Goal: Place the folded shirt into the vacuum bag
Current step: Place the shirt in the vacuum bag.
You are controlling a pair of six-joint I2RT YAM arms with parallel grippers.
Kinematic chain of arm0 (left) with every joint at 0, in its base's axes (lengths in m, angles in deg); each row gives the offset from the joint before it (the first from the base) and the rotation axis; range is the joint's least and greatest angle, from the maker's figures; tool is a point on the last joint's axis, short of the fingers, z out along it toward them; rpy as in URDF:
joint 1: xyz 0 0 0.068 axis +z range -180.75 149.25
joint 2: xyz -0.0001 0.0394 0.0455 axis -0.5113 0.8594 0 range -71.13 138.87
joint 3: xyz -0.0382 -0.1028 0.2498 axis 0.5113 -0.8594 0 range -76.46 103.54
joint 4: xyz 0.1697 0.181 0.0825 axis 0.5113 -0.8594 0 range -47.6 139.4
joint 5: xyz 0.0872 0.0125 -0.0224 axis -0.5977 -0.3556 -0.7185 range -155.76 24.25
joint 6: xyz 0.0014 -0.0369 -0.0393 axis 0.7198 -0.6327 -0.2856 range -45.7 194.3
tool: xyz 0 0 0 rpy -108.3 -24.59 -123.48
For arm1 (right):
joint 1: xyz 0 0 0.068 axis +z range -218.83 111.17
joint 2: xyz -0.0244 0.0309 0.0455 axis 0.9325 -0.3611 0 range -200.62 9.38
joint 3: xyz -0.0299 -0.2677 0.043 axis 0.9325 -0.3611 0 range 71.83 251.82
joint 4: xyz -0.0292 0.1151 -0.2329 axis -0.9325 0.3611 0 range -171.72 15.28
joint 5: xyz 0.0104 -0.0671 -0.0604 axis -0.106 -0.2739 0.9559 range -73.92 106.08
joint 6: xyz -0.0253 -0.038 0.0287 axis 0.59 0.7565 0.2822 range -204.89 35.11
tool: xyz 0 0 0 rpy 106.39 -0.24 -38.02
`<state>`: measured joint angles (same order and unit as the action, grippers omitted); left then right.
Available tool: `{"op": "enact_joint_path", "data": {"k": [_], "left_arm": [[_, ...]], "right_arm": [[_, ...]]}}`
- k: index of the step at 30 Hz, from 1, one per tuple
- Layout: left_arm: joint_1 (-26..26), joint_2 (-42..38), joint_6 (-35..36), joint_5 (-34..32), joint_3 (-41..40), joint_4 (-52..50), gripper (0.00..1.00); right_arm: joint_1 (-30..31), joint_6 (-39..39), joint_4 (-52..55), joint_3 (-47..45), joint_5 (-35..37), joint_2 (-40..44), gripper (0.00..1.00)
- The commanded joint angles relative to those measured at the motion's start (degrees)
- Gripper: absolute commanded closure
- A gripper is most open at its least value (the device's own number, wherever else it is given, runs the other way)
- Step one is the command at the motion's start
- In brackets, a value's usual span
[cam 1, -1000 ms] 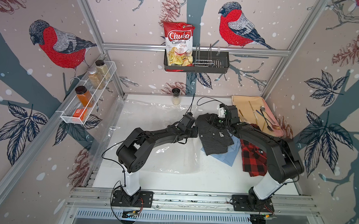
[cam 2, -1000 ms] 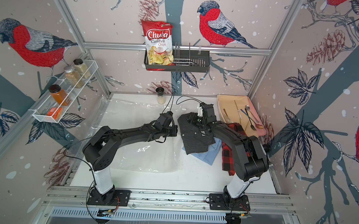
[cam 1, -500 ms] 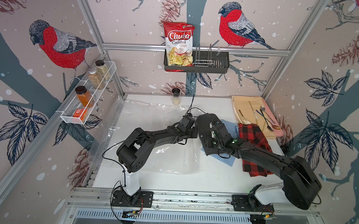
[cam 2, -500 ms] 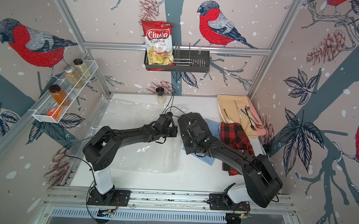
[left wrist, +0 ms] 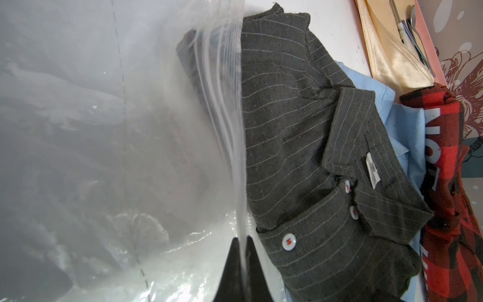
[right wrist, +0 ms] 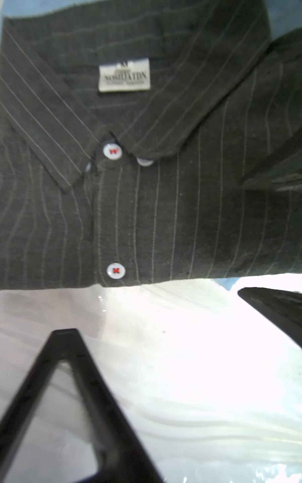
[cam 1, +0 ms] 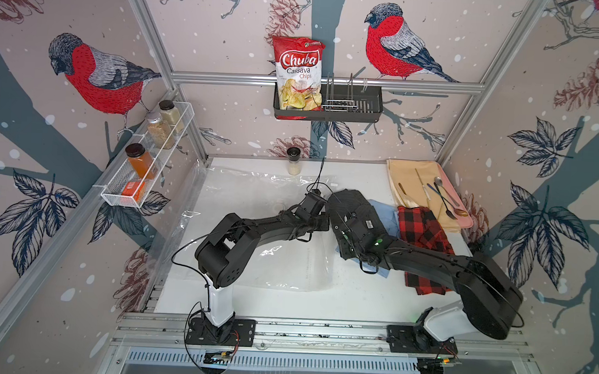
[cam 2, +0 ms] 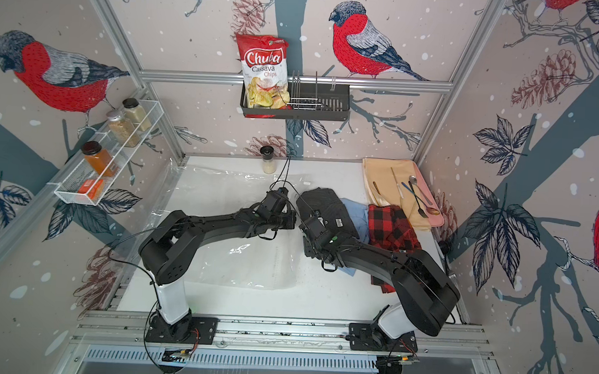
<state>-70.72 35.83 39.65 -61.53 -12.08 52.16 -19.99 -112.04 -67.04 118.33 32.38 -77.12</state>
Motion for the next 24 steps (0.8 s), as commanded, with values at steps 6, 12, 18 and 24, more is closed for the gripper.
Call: {"op": "enact_joint_path", "data": {"k": [6,12,18,24], "left_arm": [[0.02,0.52,-0.19,-0.54,0.3,2.03,1.0],[0.06,0.62,-0.24,-0.56,0.24,2.0,1.0],[0.06,0.86,-0.32,-0.39,0.33,2.24,1.0],[0.06,0.97,-0.41,-0.03,0.33,2.49,1.0]], "right_arm": [[0.19,0.08,2.61,1.49,-0.43,-4.73,0.4],[0.08,-0.09,3.88,2.67,0.23,-7.57,0.41],[0.18,0.17,5.42,3.66,0.93,-9.24,0.41],[0.19,0.34,7.41,4.63,1.96,-9.46,0.57]]}}
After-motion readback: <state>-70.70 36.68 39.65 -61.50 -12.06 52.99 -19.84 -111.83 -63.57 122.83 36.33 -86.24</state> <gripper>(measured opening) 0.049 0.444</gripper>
